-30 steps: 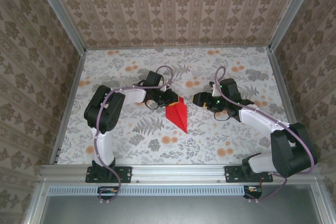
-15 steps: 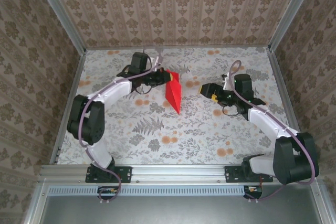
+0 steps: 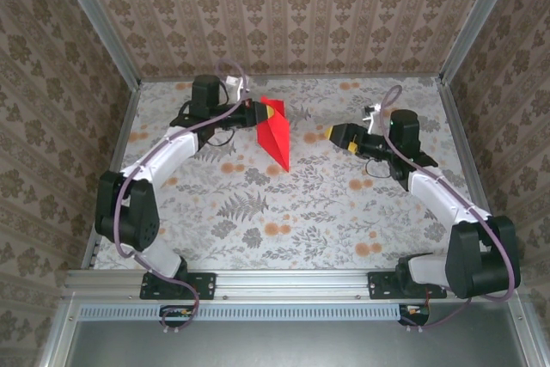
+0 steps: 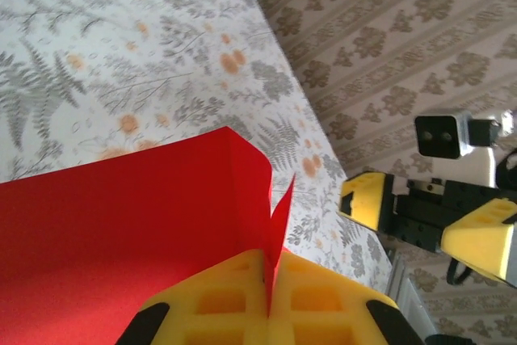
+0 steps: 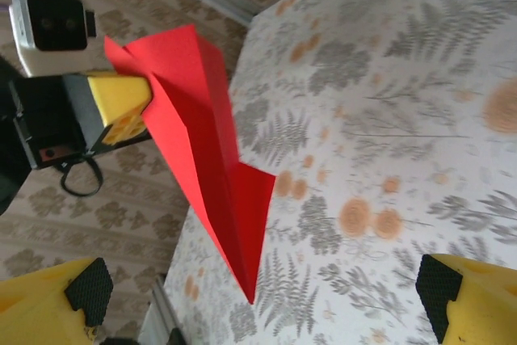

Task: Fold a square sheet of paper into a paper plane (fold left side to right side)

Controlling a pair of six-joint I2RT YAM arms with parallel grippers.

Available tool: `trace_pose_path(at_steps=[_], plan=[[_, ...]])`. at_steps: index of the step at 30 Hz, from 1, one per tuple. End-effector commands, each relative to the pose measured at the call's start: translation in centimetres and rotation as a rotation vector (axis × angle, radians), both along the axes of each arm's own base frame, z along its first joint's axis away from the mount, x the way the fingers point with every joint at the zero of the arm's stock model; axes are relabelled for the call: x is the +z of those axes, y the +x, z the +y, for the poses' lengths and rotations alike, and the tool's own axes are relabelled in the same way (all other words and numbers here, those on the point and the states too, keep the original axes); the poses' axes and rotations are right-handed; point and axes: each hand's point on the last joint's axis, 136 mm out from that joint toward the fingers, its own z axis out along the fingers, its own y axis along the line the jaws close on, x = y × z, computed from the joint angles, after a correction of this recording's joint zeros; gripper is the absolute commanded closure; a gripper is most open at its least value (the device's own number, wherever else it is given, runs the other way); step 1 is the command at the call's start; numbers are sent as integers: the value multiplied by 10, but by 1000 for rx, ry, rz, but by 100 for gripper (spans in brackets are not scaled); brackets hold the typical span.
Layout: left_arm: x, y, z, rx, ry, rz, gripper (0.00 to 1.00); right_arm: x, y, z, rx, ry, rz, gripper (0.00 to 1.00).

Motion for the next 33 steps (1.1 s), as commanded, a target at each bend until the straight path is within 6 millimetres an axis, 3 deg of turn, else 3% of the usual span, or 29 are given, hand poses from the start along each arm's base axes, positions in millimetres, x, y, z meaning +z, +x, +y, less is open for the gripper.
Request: trace_pose_path(at_steps=[1, 9, 11, 19, 26, 30, 33], plan=[[41, -18, -3, -104, -73, -157, 100, 34, -10, 31, 151, 40, -111, 0], [68, -36, -11, -186, -138, -212, 100, 47, -23, 76, 303, 79, -165, 0], [72, -41, -15, -210, -148, -220, 100, 41, -20, 90, 333, 98, -147, 0], [84, -56, -25, -267, -166, -234, 100, 39, -12, 114, 394, 153, -150, 2], [82, -59, -30, -281, -169, -218, 100, 42, -7, 112, 409, 153, -163, 16], [84, -59, -29, -280, -171, -222, 100, 35, 4, 84, 331, 133, -173, 7], [84, -61, -31, -288, -174, -221, 100, 37, -1, 78, 344, 115, -203, 0]])
